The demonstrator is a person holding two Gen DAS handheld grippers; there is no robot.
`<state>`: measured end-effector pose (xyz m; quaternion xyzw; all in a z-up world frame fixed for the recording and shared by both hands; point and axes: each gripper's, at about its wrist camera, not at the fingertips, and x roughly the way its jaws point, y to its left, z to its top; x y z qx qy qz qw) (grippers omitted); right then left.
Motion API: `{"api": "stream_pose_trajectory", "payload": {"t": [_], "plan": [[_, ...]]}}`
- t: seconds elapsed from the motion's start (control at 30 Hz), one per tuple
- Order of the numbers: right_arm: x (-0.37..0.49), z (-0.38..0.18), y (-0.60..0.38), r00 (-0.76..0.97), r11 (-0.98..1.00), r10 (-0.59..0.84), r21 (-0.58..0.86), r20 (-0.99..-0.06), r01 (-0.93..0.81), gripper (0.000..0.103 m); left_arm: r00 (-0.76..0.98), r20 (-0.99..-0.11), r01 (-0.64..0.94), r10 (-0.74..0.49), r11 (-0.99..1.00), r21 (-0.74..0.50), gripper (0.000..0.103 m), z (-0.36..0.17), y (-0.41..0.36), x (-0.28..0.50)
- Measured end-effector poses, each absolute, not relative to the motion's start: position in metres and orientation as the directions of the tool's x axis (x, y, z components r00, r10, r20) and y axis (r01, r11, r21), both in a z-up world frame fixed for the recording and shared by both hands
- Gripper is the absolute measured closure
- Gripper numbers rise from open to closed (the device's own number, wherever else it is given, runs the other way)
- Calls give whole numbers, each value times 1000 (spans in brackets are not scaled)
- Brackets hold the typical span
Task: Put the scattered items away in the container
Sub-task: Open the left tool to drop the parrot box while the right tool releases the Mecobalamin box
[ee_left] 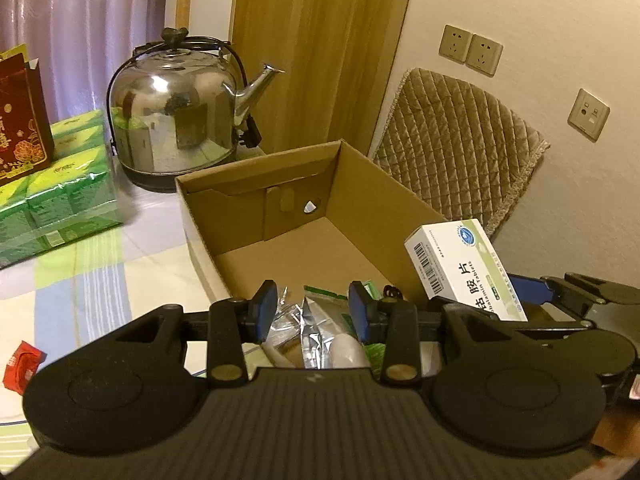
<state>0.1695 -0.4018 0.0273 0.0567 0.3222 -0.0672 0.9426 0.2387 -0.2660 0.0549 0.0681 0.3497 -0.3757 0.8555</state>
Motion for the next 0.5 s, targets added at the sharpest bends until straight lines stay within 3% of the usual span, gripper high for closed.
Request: {"api": "stream_pose_trajectory", "payload": {"t": [0.5], "plan": [[182,21,-384,775,983,27,156,-632,93,35,497,-645,658,-581,737,-157,65,53,-234,246]]}}
